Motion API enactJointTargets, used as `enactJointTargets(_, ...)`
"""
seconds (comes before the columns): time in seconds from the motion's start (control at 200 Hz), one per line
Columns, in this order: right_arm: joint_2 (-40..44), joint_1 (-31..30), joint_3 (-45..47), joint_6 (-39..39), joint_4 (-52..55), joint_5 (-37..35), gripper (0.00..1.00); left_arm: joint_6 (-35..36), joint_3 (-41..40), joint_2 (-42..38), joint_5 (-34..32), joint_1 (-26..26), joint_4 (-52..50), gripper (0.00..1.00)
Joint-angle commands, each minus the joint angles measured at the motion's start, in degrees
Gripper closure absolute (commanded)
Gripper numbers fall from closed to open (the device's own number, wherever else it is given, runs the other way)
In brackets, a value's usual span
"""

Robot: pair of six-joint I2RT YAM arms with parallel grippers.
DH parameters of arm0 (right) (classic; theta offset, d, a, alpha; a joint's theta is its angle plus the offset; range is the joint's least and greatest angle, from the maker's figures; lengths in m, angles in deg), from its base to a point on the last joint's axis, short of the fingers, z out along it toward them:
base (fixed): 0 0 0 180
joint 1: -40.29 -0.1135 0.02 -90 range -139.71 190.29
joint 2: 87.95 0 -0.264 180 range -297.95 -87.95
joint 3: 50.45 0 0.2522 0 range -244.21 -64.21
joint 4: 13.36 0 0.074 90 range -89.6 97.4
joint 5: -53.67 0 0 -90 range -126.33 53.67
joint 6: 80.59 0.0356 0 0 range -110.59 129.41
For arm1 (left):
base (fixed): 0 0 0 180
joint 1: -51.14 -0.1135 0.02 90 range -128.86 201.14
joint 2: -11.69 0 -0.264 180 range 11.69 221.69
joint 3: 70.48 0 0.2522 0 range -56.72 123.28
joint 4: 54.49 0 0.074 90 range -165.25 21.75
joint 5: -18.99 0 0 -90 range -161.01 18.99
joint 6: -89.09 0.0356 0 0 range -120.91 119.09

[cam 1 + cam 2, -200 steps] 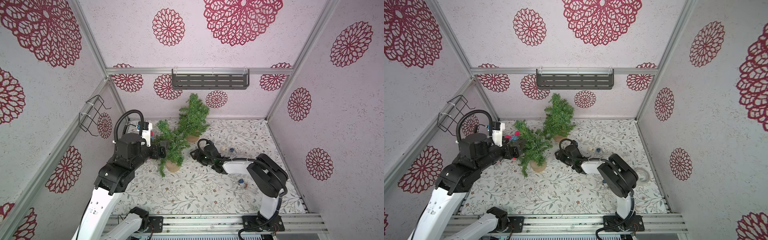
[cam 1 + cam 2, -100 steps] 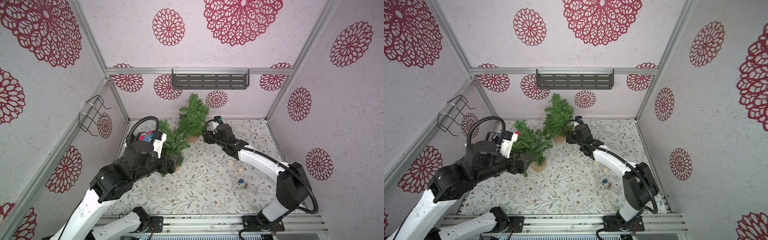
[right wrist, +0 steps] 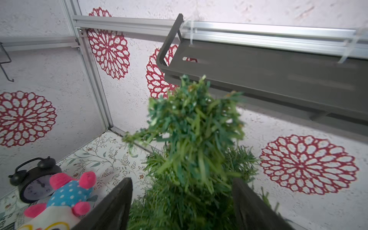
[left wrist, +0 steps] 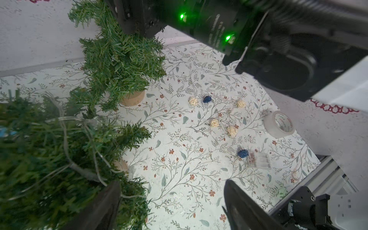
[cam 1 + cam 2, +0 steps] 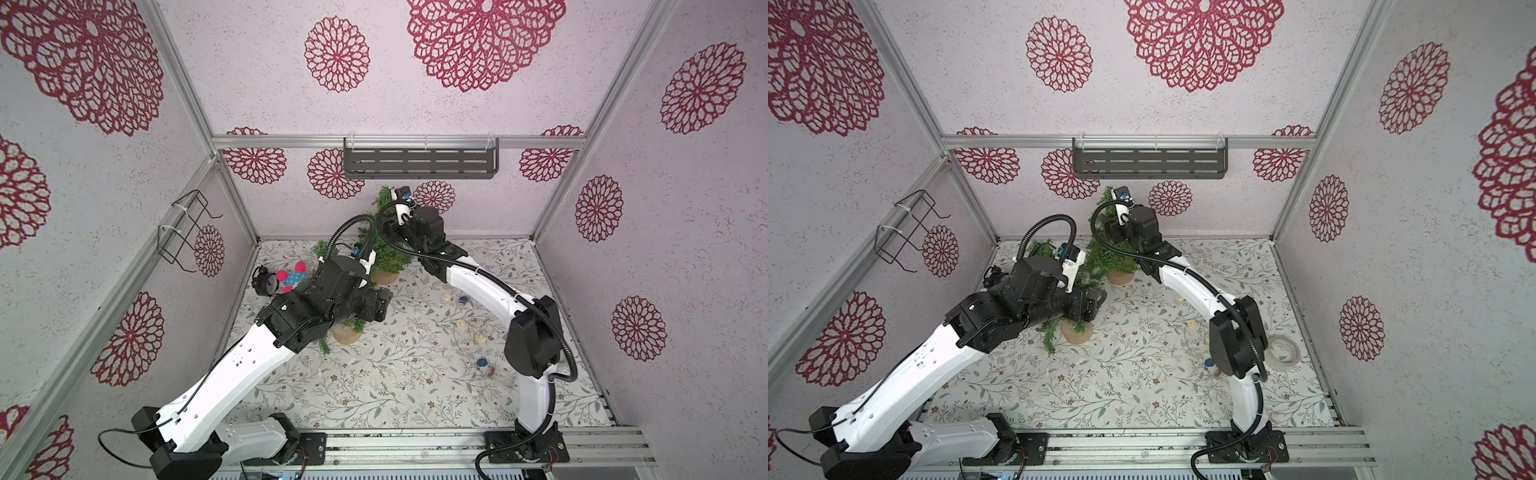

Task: Wrap string light around the christmas tree
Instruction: Move the christmas tree to the center of the board.

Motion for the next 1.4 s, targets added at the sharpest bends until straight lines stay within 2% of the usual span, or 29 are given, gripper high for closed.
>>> enactJointTargets(0.0,-3.45,-0.27,-4.77,-1.53,-7.12,-4.07,0.23,0.23,-0.12,-2.27,-0.18,-1.55,2.82,0.16)
enactJointTargets(0.11,-6.79,-0.49,-6.53,-2.62,-12.58,-5.17,0.28,0.60,0.46,-2.09,0.26,-2.23,2.07,0.16)
enactJointTargets(0.21,-7.67,-0.62,-7.14,-4.52,-14.50,-4.47,0.37,1.15,0.77,-2.26,0.11,-2.40,1.87,0.16)
enactJointTargets(0.365,-6.15,-0.36,-5.30,-6.06,-14.06,-2.99,0.63,3.01,-0.46,-3.02,-0.12,-2.49,4.02,0.14)
enactJointTargets(0.475,-2.45,0.12,0.49,-7.10,-16.63,-2.48,0.81,4.32,-1.96,-4.38,0.05,-2.60,7.12,0.05)
enactJointTargets(0.53,-0.38,0.42,3.35,-7.48,-17.08,-2.43,0.88,4.21,-2.60,-5.37,0.54,-3.19,9.02,0.00)
enactJointTargets(0.62,3.86,1.12,8.94,-7.85,-17.96,-2.44,0.95,1.76,-3.03,-6.45,1.10,-5.23,11.22,0.02)
enactJointTargets(0.7,7.97,2.03,13.97,-7.99,-17.62,-2.28,0.99,0.32,-4.93,-8.21,1.40,-6.03,14.93,0.02)
enactJointTargets(0.786,12.54,3.04,19.33,-7.82,-17.05,-2.30,1.00,0.10,-6.63,-8.94,4.72,-7.00,18.66,0.02)
enactJointTargets(0.996,25.10,5.89,32.73,-8.30,-14.12,-2.18,1.00,1.00,-1.46,-2.74,9.80,-6.39,16.50,0.00)
enactJointTargets(1.196,39.75,11.24,46.71,-6.58,-10.19,-3.21,1.00,2.21,1.14,1.39,12.23,-4.58,18.12,0.04)
enactJointTargets(1.391,52.91,16.66,55.40,-7.49,-1.67,-8.05,1.00,3.79,4.37,5.58,13.78,-2.43,18.62,0.07)
